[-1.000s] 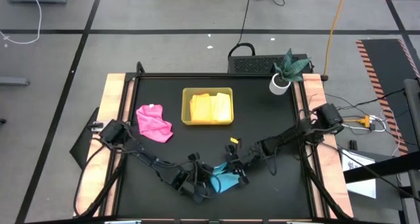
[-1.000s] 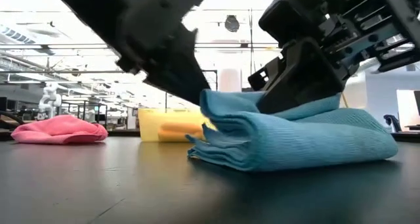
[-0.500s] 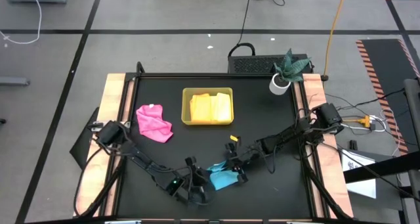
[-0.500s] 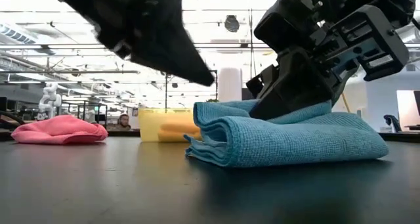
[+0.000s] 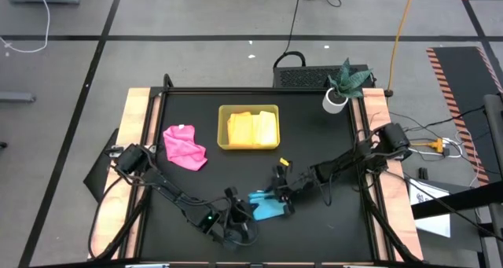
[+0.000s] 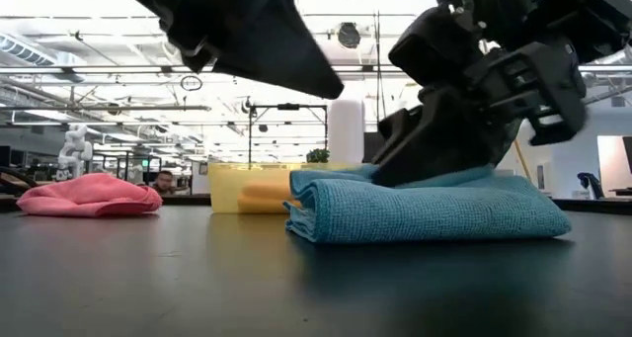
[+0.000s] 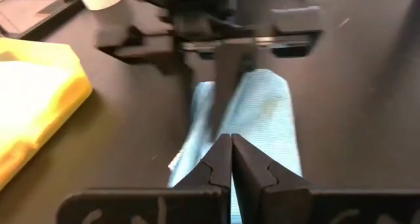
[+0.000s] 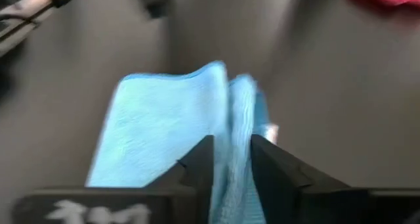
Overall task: Fold microfiber towels
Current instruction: Fold the blue microfiber cloth
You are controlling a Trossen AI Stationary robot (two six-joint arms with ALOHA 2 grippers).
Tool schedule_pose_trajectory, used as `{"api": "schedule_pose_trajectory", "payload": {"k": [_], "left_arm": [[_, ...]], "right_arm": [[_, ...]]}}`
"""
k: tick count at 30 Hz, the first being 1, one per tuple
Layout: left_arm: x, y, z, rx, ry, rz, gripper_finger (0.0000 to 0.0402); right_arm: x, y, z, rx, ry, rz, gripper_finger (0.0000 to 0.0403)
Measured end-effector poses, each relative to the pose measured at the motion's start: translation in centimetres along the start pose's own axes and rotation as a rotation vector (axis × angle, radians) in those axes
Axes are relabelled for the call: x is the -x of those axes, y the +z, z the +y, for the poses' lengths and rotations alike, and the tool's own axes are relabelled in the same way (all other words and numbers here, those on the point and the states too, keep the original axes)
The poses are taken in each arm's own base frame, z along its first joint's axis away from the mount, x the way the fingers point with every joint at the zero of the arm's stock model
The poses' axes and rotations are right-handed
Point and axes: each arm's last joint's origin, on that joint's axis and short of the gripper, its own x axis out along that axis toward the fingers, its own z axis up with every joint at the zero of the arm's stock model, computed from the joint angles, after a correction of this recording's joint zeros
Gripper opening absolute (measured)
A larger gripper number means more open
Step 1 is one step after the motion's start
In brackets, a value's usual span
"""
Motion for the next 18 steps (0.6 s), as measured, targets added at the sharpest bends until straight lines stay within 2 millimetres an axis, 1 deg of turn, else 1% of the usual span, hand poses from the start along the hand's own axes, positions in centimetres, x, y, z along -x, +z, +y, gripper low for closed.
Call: {"api": "schedule_pose_trajectory", "payload": {"k": [4, 6, 8, 11, 13, 15, 18], "left_arm": [[-0.1, 0.2, -0.1, 0.011, -0.029, 0.004, 0.0022], [-0.1, 0.1, -0.1, 0.011, -0.029, 0.005, 0.0022], [-0.1, 0.1, -0.1, 0.009, -0.029, 0.005, 0.0018], [-0.1, 0.2, -0.1, 0.01, -0.028, 0.006, 0.0006], [-0.4, 0.2, 0.0, 0.015, -0.024, 0.005, 0.0003], [-1.1, 0.0, 0.0, 0.027, -0.018, -0.001, 0.0006], [-2.9, -0.9, 0.1, 0.012, -0.018, 0.024, 0.0016]], "right_arm": [[0.8, 0.9, -0.5, 0.011, -0.105, -0.026, 0.0137], [1.4, 1.5, -0.6, 0.012, -0.137, -0.027, 0.0153], [2.1, 1.8, -0.4, 0.016, -0.125, -0.012, 0.0161], [3.0, 2.1, 0.4, 0.028, -0.051, 0.021, 0.0163], [3.3, 1.9, 1.0, 0.039, 0.019, 0.05, 0.0158], [3.3, 1.6, 1.5, 0.045, 0.074, 0.061, 0.0149], [3.4, 0.8, 1.7, 0.052, 0.051, 0.081, 0.0131]]}}
